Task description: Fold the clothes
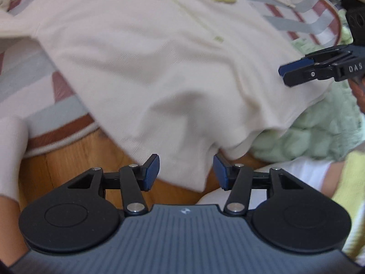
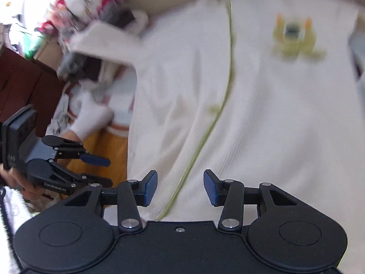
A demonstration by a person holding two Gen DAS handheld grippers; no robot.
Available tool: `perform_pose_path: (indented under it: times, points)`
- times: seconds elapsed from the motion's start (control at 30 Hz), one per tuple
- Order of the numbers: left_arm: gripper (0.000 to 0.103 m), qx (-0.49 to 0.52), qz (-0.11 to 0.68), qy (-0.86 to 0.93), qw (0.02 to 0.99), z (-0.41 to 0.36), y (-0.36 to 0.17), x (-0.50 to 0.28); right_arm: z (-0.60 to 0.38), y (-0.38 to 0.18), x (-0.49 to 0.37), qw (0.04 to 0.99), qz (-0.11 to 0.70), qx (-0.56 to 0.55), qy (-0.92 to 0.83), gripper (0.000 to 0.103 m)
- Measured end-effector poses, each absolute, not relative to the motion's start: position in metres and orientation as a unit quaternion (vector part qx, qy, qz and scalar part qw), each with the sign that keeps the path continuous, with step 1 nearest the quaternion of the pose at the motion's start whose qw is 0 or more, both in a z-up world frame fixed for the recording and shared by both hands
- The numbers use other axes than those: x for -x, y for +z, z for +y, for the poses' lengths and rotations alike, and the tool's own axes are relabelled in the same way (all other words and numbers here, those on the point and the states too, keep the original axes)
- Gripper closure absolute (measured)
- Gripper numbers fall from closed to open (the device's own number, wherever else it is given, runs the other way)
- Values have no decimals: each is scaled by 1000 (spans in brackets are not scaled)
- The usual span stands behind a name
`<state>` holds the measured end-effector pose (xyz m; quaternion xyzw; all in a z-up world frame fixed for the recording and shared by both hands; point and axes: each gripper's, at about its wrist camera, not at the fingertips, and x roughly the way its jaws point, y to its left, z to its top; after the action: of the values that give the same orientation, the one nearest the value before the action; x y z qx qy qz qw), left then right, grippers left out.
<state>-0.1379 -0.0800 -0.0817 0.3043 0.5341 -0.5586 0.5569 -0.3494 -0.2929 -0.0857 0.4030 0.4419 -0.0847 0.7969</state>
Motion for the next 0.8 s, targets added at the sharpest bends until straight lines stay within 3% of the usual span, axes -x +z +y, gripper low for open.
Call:
perform_pose_path:
  times: [0.17, 0.27, 0.37, 0.43, 0.5, 0.53, 0.57, 0.67, 0.8]
  points:
    - [49, -240, 594, -527, 559, -62, -121, 120, -280, -106, 336, 784, 440, -432, -74, 55]
    - [47, -149, 655, -512, 536, -55, -138, 104, -264, -104, 331, 806, 449, -378, -77, 92]
    - [37, -109, 667, -501, 540, -58, -146, 100, -263, -101, 331, 816, 441, -364, -81, 94]
    - [37, -113, 650, -507, 554, -63, -144, 105, -265, -97, 334, 819, 432, -367, -88, 95]
    - [42, -139, 617, -522, 572, -70, -140, 115, -268, -92, 336, 823, 423, -367, -90, 95]
    - [75, -162, 595, -534, 578, -73, -138, 122, -270, -90, 337, 826, 419, -367, -91, 95]
    - [100, -193, 579, -540, 579, -73, -136, 129, -271, -88, 337, 827, 415, -367, -93, 95]
    - [101, -270, 544, -546, 577, -66, -128, 144, -273, -83, 342, 830, 410, -364, -100, 95]
    - [101, -284, 562, -509, 587, -44, -105, 123, -275, -78, 348, 832, 412, -354, -111, 96]
